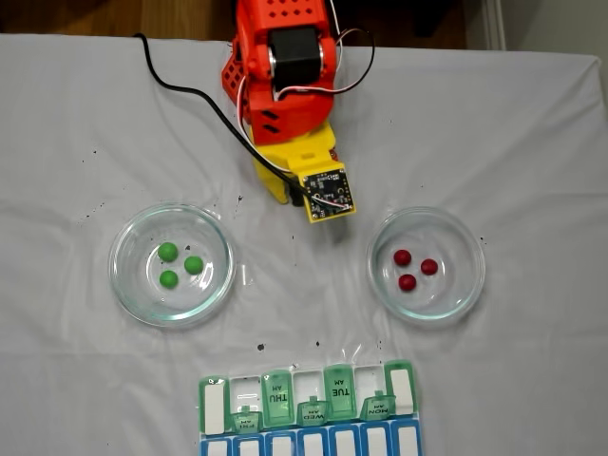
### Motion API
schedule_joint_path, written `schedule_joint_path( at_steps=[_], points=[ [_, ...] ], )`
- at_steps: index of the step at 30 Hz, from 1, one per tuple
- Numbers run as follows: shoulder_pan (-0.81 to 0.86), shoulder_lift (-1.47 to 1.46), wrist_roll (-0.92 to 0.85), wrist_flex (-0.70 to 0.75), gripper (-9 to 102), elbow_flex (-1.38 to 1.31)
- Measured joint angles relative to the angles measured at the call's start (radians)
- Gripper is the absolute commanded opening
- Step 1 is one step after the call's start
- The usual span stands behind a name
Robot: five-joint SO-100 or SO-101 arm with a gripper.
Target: Sort medicines into box.
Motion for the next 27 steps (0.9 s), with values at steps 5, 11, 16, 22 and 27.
schedule_joint_path(
  at_steps=[5, 11, 16, 22, 27],
  points=[
    [0.0, 0.0, 0.0, 0.0, 5, 0.0],
    [0.0, 0.0, 0.0, 0.0, 5, 0.0],
    [0.0, 0.0, 0.0, 0.0, 5, 0.0],
    [0.0, 0.0, 0.0, 0.0, 5, 0.0],
    [0.0, 0.0, 0.0, 0.0, 7, 0.0]
  ],
)
